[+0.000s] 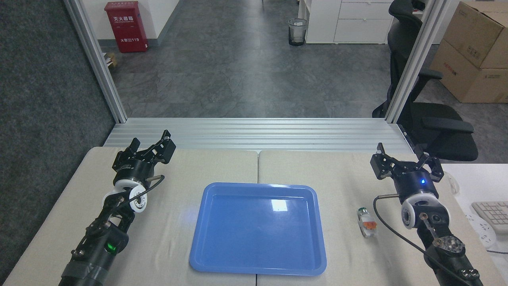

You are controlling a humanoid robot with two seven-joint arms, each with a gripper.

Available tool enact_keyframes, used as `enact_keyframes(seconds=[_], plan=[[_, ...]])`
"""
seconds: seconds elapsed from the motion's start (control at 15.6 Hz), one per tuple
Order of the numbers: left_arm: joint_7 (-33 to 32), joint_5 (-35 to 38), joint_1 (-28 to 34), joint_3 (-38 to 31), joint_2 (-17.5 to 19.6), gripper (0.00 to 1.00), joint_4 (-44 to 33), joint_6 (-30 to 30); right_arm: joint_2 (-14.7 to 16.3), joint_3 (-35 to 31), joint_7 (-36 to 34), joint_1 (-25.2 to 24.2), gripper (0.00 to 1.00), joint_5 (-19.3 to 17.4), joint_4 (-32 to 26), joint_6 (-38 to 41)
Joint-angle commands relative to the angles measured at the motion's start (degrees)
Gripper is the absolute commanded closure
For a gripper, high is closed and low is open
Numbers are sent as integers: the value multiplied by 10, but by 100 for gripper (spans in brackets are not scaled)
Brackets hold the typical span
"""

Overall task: Pick up switch part and place in tray
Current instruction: 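Move the right gripper toward the small white-and-orange switch part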

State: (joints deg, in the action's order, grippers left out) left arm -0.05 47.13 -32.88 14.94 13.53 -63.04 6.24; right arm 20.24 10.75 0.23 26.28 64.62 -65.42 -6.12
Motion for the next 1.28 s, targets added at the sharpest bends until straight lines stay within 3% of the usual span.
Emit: enact_keyframes(seconds=[0.0,0.32,1.09,1.22], plan=[[0,0,0,0,0,0,0,0,19,-12,-13,-2,2,1,7,4],[0,0,0,0,0,0,0,0,30,-13,-15,4,2,-2,15,2],[0,0,0,0,0,0,0,0,22,-2,-14,-1,3,2,12,1],[0,0,0,0,0,0,0,0,10,15,-9,-32,8,2,-10,1]])
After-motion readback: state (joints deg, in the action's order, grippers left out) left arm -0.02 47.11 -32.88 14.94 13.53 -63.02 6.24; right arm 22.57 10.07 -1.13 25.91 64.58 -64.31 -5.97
